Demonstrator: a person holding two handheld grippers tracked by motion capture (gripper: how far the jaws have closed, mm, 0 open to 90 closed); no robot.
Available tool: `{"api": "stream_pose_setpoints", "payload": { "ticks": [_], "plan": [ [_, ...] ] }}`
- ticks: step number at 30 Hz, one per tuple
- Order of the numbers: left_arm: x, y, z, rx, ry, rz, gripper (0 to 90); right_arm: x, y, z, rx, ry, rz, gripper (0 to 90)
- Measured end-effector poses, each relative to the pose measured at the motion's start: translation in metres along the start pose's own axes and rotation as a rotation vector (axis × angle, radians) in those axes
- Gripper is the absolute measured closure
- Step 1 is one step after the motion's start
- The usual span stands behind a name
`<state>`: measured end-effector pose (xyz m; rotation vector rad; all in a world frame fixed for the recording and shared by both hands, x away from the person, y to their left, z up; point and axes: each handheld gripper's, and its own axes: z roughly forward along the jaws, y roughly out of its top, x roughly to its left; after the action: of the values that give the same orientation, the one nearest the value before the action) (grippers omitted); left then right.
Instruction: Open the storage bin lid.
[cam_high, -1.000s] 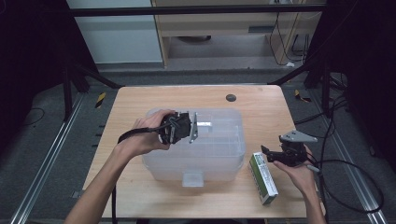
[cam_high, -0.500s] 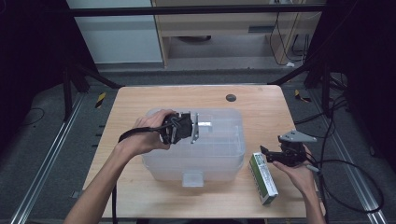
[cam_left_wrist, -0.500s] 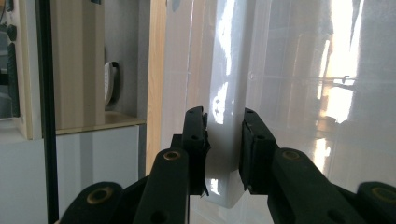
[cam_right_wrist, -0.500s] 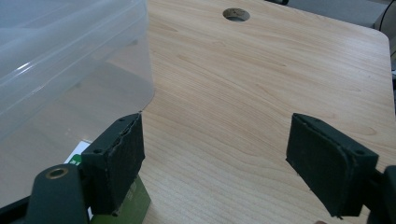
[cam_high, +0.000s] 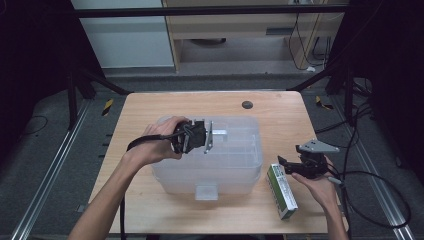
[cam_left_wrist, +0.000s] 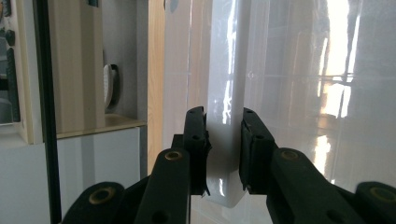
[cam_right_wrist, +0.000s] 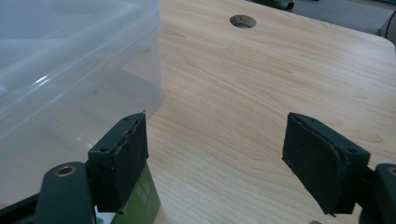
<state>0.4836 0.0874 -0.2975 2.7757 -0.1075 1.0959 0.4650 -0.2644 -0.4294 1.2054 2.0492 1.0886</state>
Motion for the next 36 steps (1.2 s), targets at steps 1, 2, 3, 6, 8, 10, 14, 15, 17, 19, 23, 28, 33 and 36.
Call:
{"api": "stream_pose_setpoints", "payload": {
  "ticks": [1, 2, 3, 6, 8, 10, 14, 15, 17, 19, 23, 28, 33, 36],
  "plan": [
    [0.0, 0.0, 0.001, -0.006, 0.004, -0.001, 75.0, 0.0, 0.0, 0.0, -0.001, 0.0, -0.002, 23.0],
    [0.0, 0.0, 0.001, -0.006, 0.004, -0.001, 74.9, 0.001, 0.001, 0.0, 0.0, 0.001, -0.006, 23.1],
    [0.0, 0.0, 0.0, 0.0, -0.002, 0.001, 75.0, 0.002, 0.001, 0.0, 0.001, 0.006, -0.01, 23.3],
    [0.001, 0.001, 0.0, 0.004, -0.004, 0.004, 75.1, 0.003, 0.002, -0.001, 0.0, 0.013, -0.018, 23.4],
    [0.001, 0.001, 0.001, 0.0, -0.001, 0.006, 75.1, 0.005, 0.003, -0.002, -0.002, 0.019, -0.028, 24.0],
    [0.001, 0.001, 0.001, 0.001, -0.003, 0.005, 75.1, 0.006, 0.004, -0.002, -0.006, 0.025, -0.03, 24.3],
    [0.002, 0.002, 0.001, 0.003, -0.004, 0.009, 75.1, 0.008, 0.006, -0.003, -0.006, 0.029, -0.036, 24.6],
    [0.002, 0.002, 0.001, 0.003, -0.004, 0.009, 75.1, 0.008, 0.006, -0.003, -0.006, 0.029, -0.036, 24.6],
    [0.003, 0.002, 0.001, 0.005, -0.003, 0.003, 75.1, 0.01, 0.007, -0.004, -0.008, 0.038, -0.044, 25.3],
    [0.004, 0.002, 0.001, 0.004, -0.001, 0.006, 75.0, 0.011, 0.007, -0.004, -0.007, 0.04, -0.041, 25.3],
    [0.007, 0.002, 0.0, 0.012, 0.004, 0.007, 74.9, 0.012, 0.008, -0.005, -0.005, 0.054, -0.045, 25.9],
    [0.01, 0.002, 0.0, 0.007, 0.009, 0.0, 74.9, 0.013, 0.009, -0.006, -0.011, 0.071, -0.04, 27.4],
    [0.013, 0.001, 0.0, 0.006, 0.006, -0.01, 74.6, 0.015, 0.011, -0.008, -0.012, 0.086, -0.044, 30.6],
    [0.015, 0.001, 0.001, -0.004, 0.012, -0.015, 74.5, 0.015, 0.012, -0.009, -0.015, 0.097, -0.043, 33.5]
  ]
}}
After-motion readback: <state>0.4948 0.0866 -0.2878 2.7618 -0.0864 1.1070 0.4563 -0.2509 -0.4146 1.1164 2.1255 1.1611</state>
